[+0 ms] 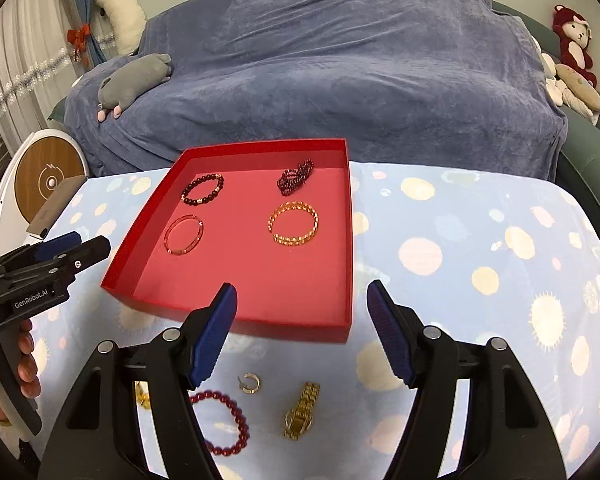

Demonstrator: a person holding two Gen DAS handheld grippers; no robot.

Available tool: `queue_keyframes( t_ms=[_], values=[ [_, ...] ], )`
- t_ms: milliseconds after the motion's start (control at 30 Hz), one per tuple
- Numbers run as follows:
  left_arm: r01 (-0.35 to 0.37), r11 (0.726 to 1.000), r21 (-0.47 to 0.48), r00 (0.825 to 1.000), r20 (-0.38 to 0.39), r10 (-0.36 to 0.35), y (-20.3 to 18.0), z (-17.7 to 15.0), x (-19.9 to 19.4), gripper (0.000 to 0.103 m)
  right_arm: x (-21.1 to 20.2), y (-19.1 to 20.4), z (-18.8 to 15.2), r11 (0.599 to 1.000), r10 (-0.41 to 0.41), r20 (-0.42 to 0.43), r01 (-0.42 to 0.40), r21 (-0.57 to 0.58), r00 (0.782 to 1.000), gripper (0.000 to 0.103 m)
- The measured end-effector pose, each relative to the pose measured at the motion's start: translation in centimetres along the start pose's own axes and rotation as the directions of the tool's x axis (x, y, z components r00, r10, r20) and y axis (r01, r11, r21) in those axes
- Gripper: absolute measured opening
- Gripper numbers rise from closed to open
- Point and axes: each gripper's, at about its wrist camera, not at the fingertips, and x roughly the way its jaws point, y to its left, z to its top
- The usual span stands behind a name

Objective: Organize jewelry
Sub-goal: 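Grasp the yellow bead bracelet with the left tool while the right tool grasps the gold watch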

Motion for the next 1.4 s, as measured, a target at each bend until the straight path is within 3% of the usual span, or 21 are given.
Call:
queue_keyframes(
  t_ms=[133,300,467,600,900,1000,1133,1400],
  values=[
    [-0.014,0.999,0.030,1.000,-0.018,0.014,-0.6,-2.7,-1.3,0.067,-1.6,-0.4,-2.5,1.000,-0.025,-0.017,0.025,0.008,1.000,0.064],
    [0.021,1.000,0.018,0.997,-0.068,-0.020,-1.7,-5.9,-1.7,0.067,-3.1,-1.0,-5.3,0.998,-0.038,-0.022,0.039,0.045,0.999,0.063],
    [0.017,0.999,0.044,0.996,-0.094,-0.013,-2.9,-7.9,-0.7,0.067,-1.6,-1.4,-6.8,0.995,-0.036,-0.074,0.042,0.085,0.997,0.052],
    [0.035,0.998,0.054,0.993,-0.112,-0.028,-3.3,-8.5,0.1,0.067,0.2,-1.2,-7.8,0.995,-0.017,-0.115,0.029,0.097,0.993,0.047],
    [0.051,0.998,0.045,0.990,-0.136,-0.044,-3.1,-8.6,0.9,0.067,2.8,0.4,-8.6,0.998,-0.028,-0.144,0.035,0.047,0.989,0.045],
    [0.062,0.997,0.053,0.988,-0.144,-0.053,-3.4,-8.7,1.1,0.067,3.0,0.5,-8.7,0.998,-0.048,-0.142,0.053,0.030,0.989,0.040],
    [0.068,0.996,0.051,0.986,-0.156,-0.059,-3.5,-8.8,1.7,0.067,2.8,0.4,-8.8,0.997,-0.066,-0.139,0.069,0.022,0.988,0.023],
    [0.044,0.997,0.070,0.991,-0.127,-0.035,-3.9,-8.6,2.6,0.067,2.1,-0.1,-9.1,0.998,-0.041,-0.148,0.049,0.048,0.988,0.023]
  ],
)
